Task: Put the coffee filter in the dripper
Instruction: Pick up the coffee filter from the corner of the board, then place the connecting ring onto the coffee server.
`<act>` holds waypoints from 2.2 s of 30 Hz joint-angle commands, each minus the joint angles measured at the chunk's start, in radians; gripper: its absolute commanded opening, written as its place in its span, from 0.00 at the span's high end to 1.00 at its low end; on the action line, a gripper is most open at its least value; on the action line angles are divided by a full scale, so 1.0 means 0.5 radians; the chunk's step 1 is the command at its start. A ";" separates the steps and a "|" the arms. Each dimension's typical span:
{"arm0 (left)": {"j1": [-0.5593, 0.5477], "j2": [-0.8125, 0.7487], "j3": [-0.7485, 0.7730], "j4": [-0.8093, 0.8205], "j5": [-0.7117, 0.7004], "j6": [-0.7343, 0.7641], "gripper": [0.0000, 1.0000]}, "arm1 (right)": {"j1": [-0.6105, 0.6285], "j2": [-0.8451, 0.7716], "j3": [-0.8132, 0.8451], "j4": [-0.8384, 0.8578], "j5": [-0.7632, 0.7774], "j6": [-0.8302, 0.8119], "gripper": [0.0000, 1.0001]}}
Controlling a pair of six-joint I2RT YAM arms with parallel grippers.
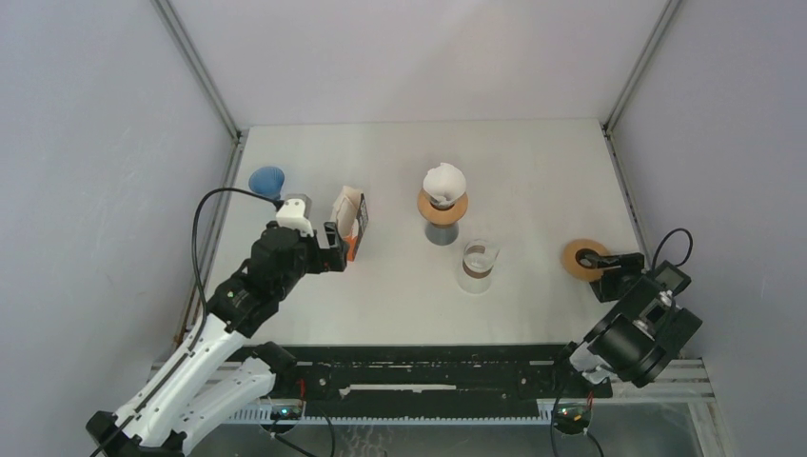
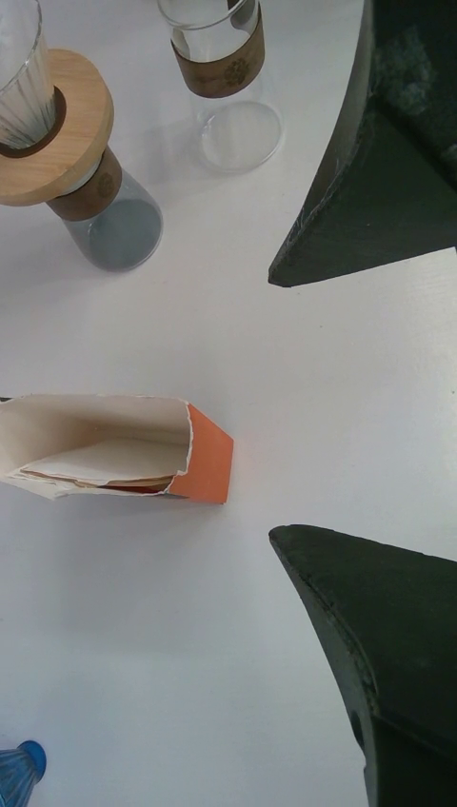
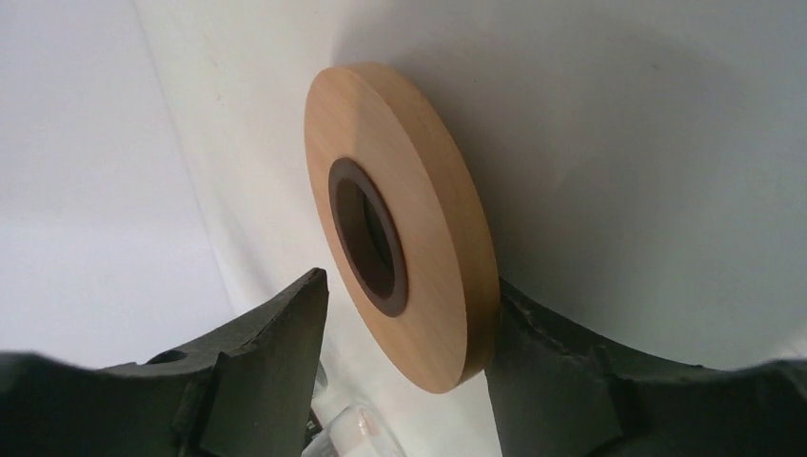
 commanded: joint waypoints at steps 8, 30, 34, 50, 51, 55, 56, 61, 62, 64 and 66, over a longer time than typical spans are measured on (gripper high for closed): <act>-0.017 0.050 -0.010 0.097 0.000 0.019 0.00 | -0.019 0.296 -0.083 0.388 -0.127 0.116 0.72; -0.017 0.174 0.124 0.091 0.184 -0.092 0.00 | 0.381 -0.556 0.091 0.051 -0.276 0.303 0.96; -0.017 0.194 0.158 0.087 0.226 -0.117 0.00 | 0.511 -0.685 0.160 0.015 -0.291 0.377 0.97; -0.020 0.321 0.324 0.072 0.456 -0.286 0.00 | 0.986 -0.945 0.281 -0.130 -0.529 0.530 0.97; -0.024 0.329 0.328 0.079 0.476 -0.303 0.00 | 1.024 -0.947 0.285 -0.149 -0.544 0.531 0.97; -0.060 0.382 0.359 0.114 0.532 -0.377 0.00 | 1.193 -0.937 0.297 -0.182 -0.593 0.549 0.97; -0.074 0.398 0.367 0.121 0.533 -0.392 0.00 | 1.236 -0.928 0.306 -0.191 -0.595 0.549 0.97; -0.137 0.482 0.395 0.190 0.559 -0.467 0.00 | 1.443 -0.865 0.364 -0.235 -0.573 0.526 0.96; -0.146 0.493 0.399 0.196 0.561 -0.477 0.00 | 1.479 -0.853 0.370 -0.244 -0.559 0.522 0.96; -0.162 0.516 0.402 0.206 0.559 -0.501 0.00 | 1.526 -0.831 0.373 -0.242 -0.538 0.529 0.96; -0.174 0.532 0.398 0.215 0.560 -0.515 0.00 | 1.566 -0.794 0.370 -0.225 -0.539 0.539 0.96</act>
